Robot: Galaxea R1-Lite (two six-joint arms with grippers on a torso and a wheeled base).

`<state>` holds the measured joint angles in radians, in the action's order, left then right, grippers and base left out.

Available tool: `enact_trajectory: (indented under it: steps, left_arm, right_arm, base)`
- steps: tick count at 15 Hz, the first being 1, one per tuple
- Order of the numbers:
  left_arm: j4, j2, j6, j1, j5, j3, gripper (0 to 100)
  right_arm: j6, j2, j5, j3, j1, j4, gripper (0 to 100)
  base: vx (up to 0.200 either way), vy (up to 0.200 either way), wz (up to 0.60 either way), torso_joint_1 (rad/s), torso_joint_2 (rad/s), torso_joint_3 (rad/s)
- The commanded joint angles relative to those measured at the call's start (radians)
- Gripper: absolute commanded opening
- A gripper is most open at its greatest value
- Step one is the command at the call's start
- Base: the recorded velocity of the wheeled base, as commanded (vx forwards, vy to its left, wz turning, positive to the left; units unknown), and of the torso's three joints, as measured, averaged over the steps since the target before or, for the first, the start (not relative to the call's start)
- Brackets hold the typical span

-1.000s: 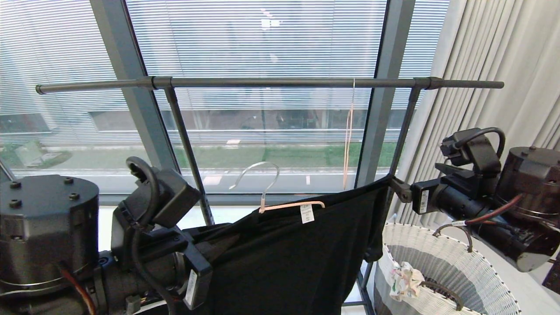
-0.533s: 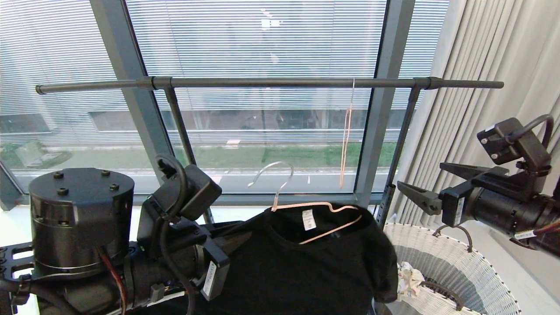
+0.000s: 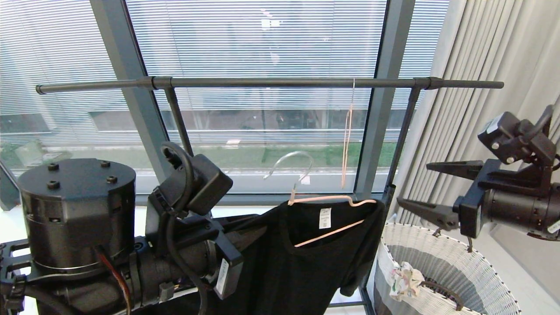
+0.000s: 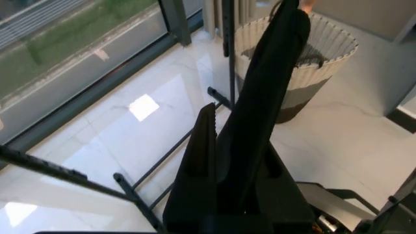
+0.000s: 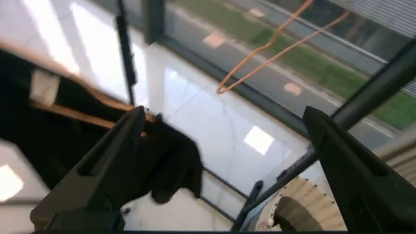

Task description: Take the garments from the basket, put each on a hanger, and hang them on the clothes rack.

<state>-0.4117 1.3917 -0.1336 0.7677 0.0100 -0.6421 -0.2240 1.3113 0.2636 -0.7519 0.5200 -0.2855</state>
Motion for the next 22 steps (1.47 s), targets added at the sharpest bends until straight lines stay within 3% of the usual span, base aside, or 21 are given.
enact_trajectory:
  steps: [1, 4, 6, 8, 11, 14, 22]
  left_arm:
    - [-0.038, 0.043, -0.001, 0.038, -0.001, -0.011, 0]
    - [-0.042, 0.061, -0.009, 0.091, -0.002, -0.011, 0]
    - [-0.042, 0.063, -0.011, 0.122, -0.002, -0.011, 0]
    - [-0.042, 0.061, -0.014, 0.148, -0.005, -0.011, 0]
    - [-0.042, 0.061, -0.075, 0.165, -0.001, -0.011, 0]
    - [-0.042, 0.059, -0.08, 0.197, -0.001, -0.013, 0]
    - [-0.042, 0.061, -0.08, 0.225, -0.002, -0.031, 0]
  right_arm:
    - [-0.097, -0.024, 0.091, -0.078, 0.003, 0.111, 100]
    - [-0.298, 0.0, 0.184, -0.179, 0.029, 0.321, 100]
    - [-0.385, 0.028, 0.201, -0.196, 0.057, 0.381, 100]
    - [-0.391, 0.051, 0.201, -0.196, 0.103, 0.411, 100]
    - [-0.399, 0.092, 0.201, -0.196, 0.129, 0.459, 100]
    - [-0.463, 0.111, 0.203, -0.196, 0.129, 0.536, 100]
    - [-0.471, 0.141, 0.198, -0.202, 0.13, 0.531, 100]
  base:
    - [0.0, 0.0, 0.0, 0.0, 0.0, 0.0]
    - [0.0, 0.0, 0.0, 0.0, 0.0, 0.0]
    - [0.0, 0.0, 0.0, 0.0, 0.0, 0.0]
    - [0.0, 0.0, 0.0, 0.0, 0.0, 0.0]
    - [0.0, 0.0, 0.0, 0.0, 0.0, 0.0]
    - [0.0, 0.0, 0.0, 0.0, 0.0, 0.0]
    - [0.0, 0.0, 0.0, 0.0, 0.0, 0.0]
